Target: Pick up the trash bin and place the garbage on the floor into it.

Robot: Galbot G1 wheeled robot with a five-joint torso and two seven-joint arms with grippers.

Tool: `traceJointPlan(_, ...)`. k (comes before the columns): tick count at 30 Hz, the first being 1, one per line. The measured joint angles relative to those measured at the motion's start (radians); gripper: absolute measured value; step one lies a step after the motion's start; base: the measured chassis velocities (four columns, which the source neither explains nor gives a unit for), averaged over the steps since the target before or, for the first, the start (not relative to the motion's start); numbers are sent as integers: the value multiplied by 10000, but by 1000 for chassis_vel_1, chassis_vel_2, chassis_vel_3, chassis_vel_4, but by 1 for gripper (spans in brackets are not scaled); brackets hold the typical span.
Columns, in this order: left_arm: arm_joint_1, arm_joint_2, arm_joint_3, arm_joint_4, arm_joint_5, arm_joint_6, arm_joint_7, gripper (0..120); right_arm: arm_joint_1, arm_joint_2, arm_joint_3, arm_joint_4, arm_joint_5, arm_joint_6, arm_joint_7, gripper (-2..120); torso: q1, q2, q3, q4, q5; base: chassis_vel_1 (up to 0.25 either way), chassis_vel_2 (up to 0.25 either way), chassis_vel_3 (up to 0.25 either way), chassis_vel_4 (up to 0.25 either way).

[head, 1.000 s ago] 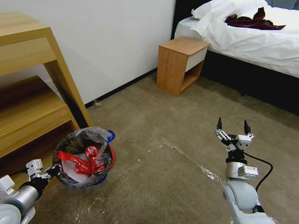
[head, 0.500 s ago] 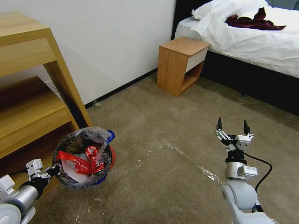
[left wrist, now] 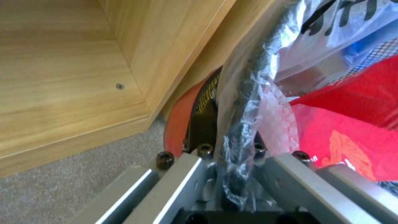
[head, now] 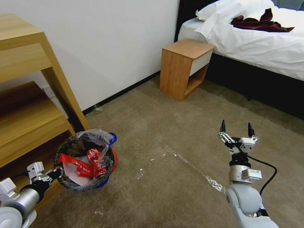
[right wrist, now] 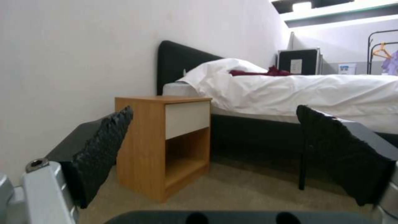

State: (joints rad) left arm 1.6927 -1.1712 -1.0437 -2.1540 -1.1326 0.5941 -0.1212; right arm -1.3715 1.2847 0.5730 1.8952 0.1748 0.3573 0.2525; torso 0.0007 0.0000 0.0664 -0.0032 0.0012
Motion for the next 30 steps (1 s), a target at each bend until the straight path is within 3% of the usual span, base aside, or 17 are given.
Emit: traceJointPlan(30, 10, 20, -10, 12, 86, -130, 148, 0, 103, -11, 15, -149, -73, 17, 3, 100, 0, 0, -1, 1, 0, -1, 1, 2, -2)
